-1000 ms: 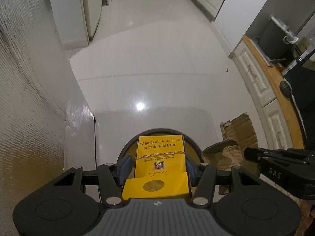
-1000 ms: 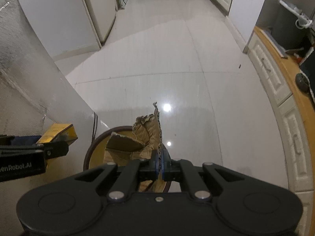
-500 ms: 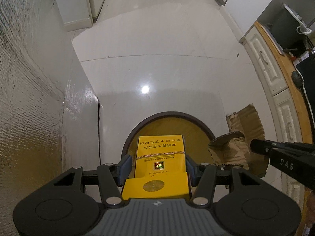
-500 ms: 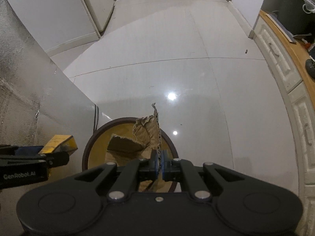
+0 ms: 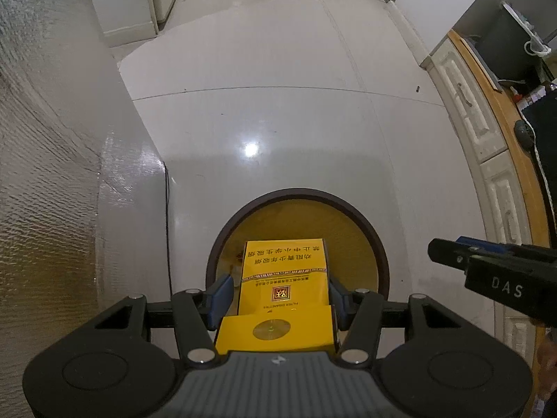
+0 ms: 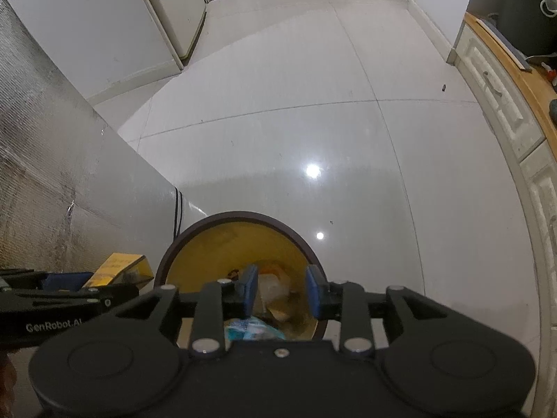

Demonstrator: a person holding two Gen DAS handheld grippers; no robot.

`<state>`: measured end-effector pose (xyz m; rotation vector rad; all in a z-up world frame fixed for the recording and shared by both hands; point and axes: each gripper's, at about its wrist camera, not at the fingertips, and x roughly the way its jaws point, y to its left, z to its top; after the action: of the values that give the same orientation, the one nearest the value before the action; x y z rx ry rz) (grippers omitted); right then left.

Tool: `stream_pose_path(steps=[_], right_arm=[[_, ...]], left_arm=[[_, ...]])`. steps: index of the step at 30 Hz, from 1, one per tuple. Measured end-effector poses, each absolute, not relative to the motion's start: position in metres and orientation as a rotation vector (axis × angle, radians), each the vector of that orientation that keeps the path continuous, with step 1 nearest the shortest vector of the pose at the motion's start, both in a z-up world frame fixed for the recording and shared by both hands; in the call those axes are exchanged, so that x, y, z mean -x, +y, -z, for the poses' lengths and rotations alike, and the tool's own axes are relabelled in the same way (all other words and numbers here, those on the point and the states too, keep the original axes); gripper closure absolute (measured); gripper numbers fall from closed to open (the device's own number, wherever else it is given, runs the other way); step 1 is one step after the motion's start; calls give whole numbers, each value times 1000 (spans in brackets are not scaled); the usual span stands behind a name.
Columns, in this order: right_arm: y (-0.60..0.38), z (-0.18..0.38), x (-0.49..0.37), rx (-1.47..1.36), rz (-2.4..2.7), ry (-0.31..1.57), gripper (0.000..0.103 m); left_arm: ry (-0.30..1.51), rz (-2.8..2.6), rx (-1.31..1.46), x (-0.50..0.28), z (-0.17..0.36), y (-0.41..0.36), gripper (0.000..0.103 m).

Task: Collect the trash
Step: 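Open both tools to drop the box and cardboard into the bin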

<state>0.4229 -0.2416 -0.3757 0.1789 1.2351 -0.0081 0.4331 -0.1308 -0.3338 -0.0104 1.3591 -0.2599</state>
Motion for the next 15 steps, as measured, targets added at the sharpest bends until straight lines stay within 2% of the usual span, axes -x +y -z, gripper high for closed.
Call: stream_pose_path(steps=[8,12,15], right_arm=[[-242,378,-421,-153,9,1272,64],[-245,377,-419,-139,5,1277,57],[-245,376,-418,-130,0,1283,54]], left_arm=[[1345,278,28,-432,334,-135,42],[1345,251,6,-430,334,-137,20],[1349,226,-16,-430,334,-137,17]])
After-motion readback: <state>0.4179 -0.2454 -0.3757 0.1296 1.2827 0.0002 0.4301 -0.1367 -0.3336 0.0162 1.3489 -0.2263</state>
